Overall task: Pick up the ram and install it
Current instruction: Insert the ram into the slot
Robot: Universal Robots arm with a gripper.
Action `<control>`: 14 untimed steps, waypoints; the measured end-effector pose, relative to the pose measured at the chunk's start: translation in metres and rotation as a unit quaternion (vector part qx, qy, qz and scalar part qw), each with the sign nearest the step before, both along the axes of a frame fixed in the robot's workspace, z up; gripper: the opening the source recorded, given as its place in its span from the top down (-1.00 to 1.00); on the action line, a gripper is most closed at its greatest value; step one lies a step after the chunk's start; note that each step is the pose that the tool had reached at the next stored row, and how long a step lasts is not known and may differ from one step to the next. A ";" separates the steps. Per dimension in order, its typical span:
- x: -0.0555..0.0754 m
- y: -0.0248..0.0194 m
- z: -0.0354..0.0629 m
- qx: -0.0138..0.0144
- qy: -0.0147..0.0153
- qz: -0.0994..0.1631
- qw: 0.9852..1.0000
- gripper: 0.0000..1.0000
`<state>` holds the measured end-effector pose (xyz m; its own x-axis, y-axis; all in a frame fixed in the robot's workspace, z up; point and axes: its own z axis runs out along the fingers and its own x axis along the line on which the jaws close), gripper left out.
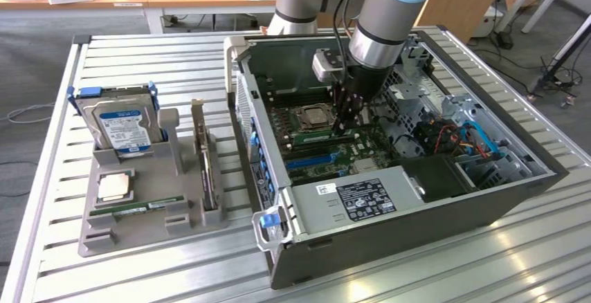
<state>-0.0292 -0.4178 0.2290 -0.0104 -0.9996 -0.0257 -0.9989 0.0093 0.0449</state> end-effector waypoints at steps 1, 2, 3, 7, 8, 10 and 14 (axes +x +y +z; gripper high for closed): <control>0.000 0.0000 0.0000 0.000 0.000 0.000 1.000 0.76; 0.000 0.0000 0.0000 0.000 0.000 0.000 1.000 0.76; 0.000 0.0000 0.0000 0.000 0.000 0.000 1.000 0.76; 0.000 0.0000 0.0000 0.000 0.000 0.001 1.000 0.76; 0.000 0.0000 0.0001 0.000 0.000 0.002 1.000 0.76; 0.000 0.0000 0.0000 0.000 0.000 0.002 1.000 0.76; 0.000 0.0000 -0.0004 0.000 0.000 0.003 1.000 0.76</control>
<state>-0.0291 -0.4178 0.2285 -0.0035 -0.9997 -0.0254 -0.9990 0.0023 0.0450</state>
